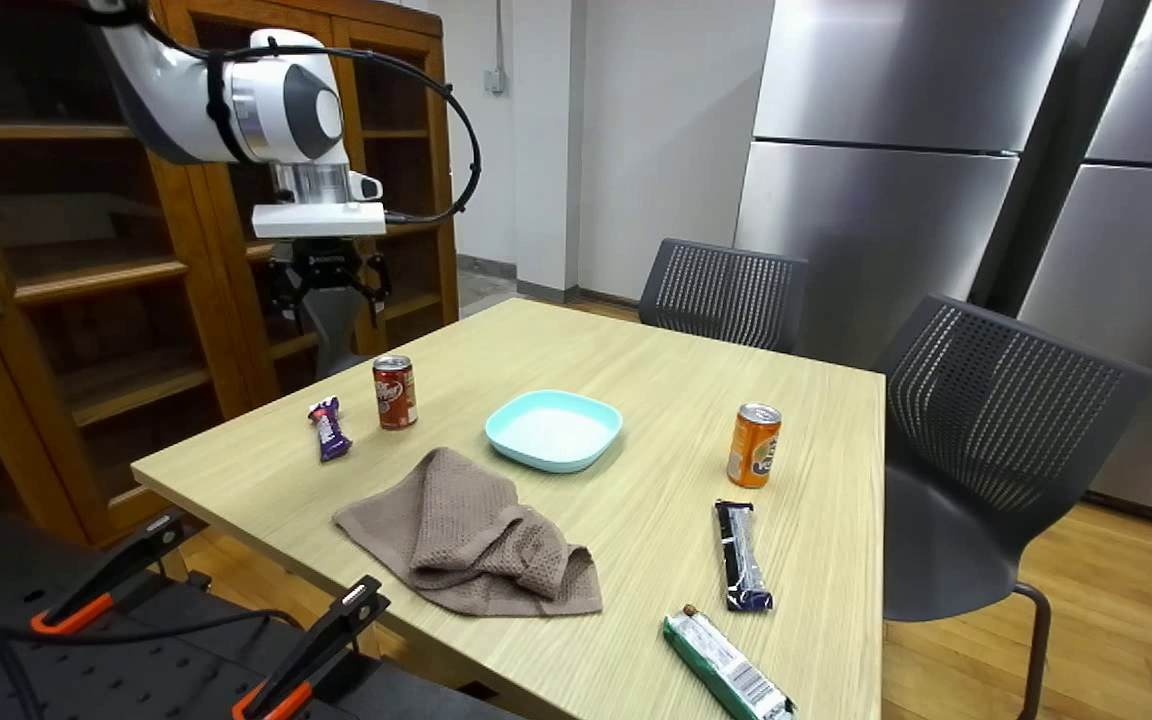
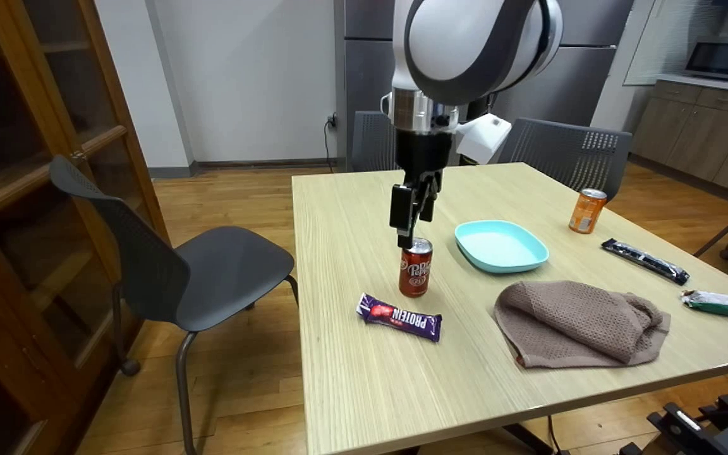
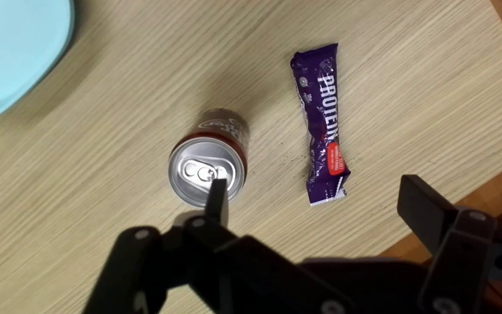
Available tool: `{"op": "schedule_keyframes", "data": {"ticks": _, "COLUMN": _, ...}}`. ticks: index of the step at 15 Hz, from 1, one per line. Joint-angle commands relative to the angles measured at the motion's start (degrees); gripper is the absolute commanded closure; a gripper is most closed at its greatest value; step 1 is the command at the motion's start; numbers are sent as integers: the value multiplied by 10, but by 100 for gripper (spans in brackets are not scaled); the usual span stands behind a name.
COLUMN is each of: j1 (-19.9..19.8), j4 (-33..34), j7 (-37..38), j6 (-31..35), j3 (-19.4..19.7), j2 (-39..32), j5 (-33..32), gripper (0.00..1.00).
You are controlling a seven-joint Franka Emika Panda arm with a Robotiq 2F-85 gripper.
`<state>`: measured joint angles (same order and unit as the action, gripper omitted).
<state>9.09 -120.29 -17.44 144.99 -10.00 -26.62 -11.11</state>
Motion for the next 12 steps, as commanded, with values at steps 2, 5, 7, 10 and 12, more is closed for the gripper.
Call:
{"op": "schedule_keyframes", "data": {"ticks": 2, "j1": 24, "j4": 54, "j7": -9, "j6": -26, "j3": -3, "j2": -45, "j5": -27, "gripper": 0}}
{"op": "schedule_keyframes", "data": {"ticks": 5, "j1": 40, "j4": 65, "j7": -7, "j6": -39, "j3": -2, "j2": -62, "j5": -42, "gripper": 0}}
{"op": "schedule_keyframes", "data": {"ticks": 7, "j1": 40, "j4": 69, "j7": -16, "j6": -42, "j3": -6, "j2": -72, "j5": -40, "gripper": 0}}
{"op": "schedule_keyframes", "data": {"ticks": 10, "j1": 43, "j4": 83, "j7": -4, "j6": -35, "j3": 0, "j2": -100, "j5": -37, "gripper": 0}}
{"op": "schedule_keyframes", "data": {"ticks": 12, "j1": 50, "j4": 88, "j7": 8, "j6": -30, "j3": 10, "j2": -115, "j5": -46, "gripper": 0}}
